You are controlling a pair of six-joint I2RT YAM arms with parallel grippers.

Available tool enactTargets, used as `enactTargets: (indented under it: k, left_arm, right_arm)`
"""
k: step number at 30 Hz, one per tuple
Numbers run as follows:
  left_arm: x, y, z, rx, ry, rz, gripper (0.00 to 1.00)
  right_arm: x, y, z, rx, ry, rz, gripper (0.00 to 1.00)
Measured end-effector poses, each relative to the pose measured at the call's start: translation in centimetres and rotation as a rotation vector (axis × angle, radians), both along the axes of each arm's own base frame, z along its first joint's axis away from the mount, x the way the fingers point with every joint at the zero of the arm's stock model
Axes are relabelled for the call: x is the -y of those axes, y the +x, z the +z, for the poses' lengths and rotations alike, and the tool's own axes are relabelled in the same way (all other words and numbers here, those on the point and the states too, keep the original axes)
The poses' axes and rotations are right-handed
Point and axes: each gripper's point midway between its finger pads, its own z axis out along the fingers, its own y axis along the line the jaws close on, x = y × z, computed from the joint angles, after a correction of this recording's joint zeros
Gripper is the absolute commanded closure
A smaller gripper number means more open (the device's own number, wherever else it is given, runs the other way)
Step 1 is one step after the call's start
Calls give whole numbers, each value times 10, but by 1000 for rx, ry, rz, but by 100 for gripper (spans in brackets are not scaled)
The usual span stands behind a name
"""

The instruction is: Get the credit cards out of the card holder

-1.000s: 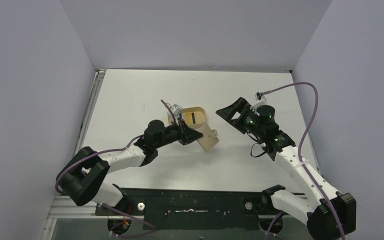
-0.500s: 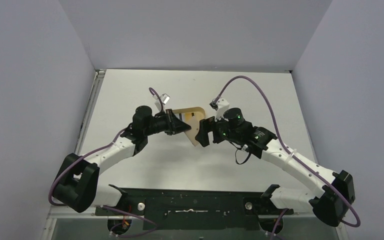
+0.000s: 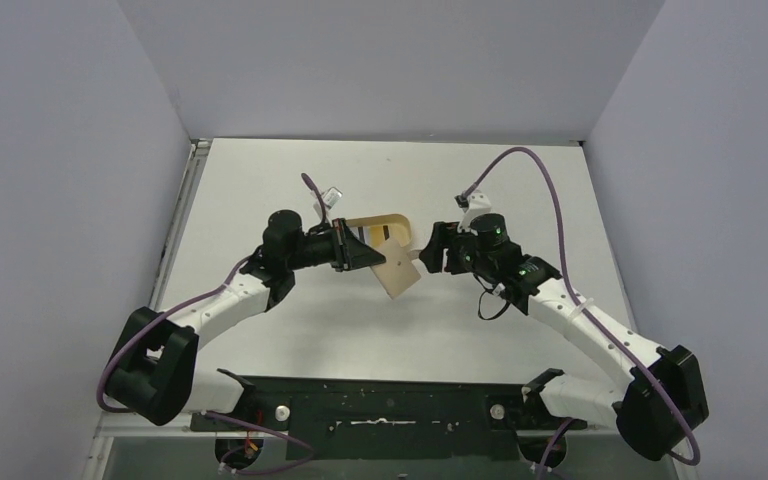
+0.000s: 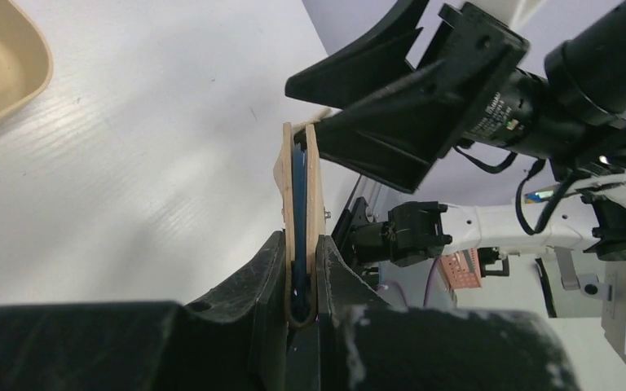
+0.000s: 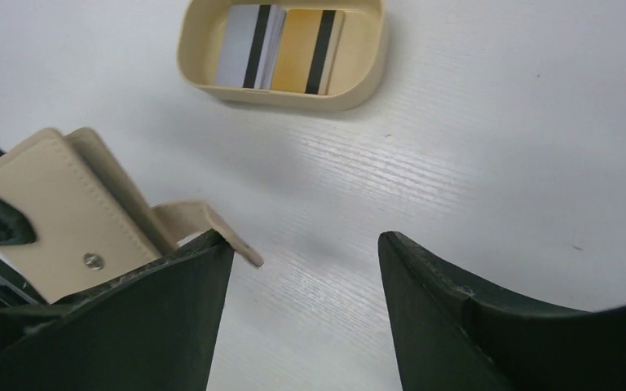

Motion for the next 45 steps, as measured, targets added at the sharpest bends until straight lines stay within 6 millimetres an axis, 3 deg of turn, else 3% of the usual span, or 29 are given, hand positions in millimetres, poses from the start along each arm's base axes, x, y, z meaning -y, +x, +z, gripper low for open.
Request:
enactTargets:
  k: [2,5,17,28,35,45]
  left_arm:
    - [1,-1,3,5,-9,-9,100]
    - [2,-3,6,13,-23,-22,100]
    - [7,-7,25,47,-96,-67,100]
    - [7,-6,22,45,-103,-92,100]
    - [7,5,23,55,-158,-98,100]
    - [11,9,36,40,-303,-160,100]
  right_arm:
    - [9,5,-4,-16,18,-40,43]
    - [8,5,-4,-21,44,-43,48]
    - [-17,1,14,18,183,60,44]
    - [-15,-3,37,61,321,108,28]
    - [-32,-13,40,26,402,214,28]
    - [-33,-12,41,34,466,201,38]
